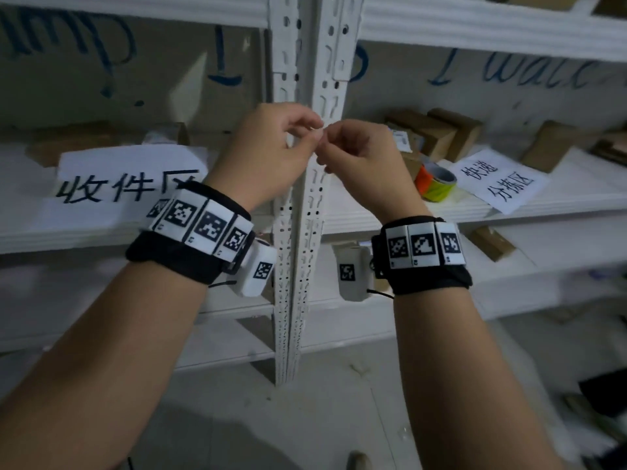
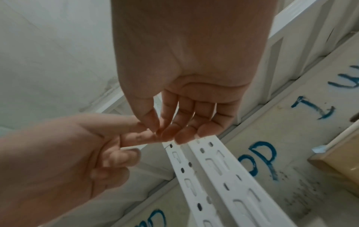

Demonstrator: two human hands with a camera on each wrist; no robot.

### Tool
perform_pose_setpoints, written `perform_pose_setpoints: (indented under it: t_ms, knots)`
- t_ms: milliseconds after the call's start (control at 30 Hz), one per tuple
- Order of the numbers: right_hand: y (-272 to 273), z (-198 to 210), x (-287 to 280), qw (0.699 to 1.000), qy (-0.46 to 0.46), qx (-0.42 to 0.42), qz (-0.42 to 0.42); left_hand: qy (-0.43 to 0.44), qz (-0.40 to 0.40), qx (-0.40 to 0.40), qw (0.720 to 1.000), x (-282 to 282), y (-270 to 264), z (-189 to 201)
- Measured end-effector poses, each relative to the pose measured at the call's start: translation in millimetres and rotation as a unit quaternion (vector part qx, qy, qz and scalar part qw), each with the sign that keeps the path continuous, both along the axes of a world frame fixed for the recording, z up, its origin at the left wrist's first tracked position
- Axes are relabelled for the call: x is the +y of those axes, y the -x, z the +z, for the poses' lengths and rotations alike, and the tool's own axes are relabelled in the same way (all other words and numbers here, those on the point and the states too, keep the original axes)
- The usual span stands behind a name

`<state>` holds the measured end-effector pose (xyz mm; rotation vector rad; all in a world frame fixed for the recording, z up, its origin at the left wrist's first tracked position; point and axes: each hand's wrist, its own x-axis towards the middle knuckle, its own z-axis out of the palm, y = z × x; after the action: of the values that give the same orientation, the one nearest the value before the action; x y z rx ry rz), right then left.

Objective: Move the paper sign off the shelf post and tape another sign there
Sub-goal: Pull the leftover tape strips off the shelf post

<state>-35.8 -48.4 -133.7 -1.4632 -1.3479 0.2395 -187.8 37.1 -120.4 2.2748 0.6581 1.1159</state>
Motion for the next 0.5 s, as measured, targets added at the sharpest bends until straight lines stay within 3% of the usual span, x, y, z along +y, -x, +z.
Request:
perform_pose_setpoints:
  t_ms: [200,500]
  knots:
    - [-48.5,-15.7,-33.4,0.992,-0.006,-0.015,-0.123,0.088,-0.085,-0.068,0.990,-22.4,-65.8,-20.2]
    - [-201.8,-50.4,-101.8,0.962,0.030,-0.037,-0.271,0.184,-0.171,0.015,0.968,-71.6,-221.6,-63.7]
